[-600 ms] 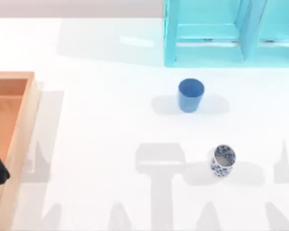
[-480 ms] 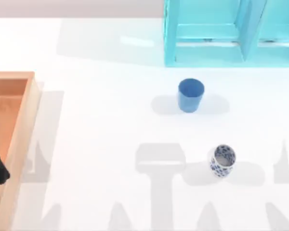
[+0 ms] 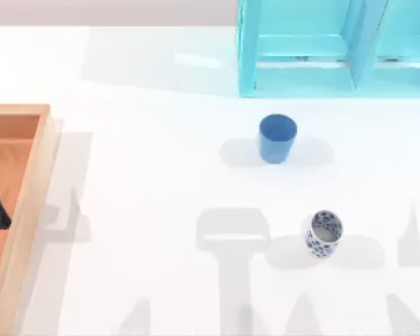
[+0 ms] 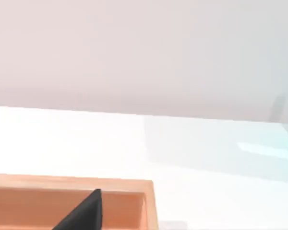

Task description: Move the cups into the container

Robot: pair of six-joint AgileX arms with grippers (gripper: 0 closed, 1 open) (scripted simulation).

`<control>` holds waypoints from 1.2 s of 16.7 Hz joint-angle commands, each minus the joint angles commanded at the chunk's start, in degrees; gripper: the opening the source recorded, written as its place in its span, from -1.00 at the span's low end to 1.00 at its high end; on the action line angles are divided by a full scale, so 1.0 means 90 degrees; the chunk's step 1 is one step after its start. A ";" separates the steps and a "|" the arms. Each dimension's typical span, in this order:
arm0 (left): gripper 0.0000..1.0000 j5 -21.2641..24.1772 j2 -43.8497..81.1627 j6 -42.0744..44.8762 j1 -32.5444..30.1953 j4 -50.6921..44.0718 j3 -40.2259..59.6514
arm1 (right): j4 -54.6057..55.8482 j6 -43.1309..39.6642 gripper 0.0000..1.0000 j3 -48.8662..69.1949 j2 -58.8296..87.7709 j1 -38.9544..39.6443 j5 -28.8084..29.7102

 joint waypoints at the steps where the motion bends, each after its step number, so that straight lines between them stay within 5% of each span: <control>1: 1.00 -0.0036 0.0410 -0.0153 -0.0165 -0.0254 0.0454 | 0.0000 0.0000 1.00 0.0000 0.0000 0.0000 0.0000; 20: 1.00 -0.0783 1.1406 -0.4439 -0.4713 -0.7296 1.2309 | 0.0000 0.0000 1.00 0.0000 0.0000 0.0000 0.0000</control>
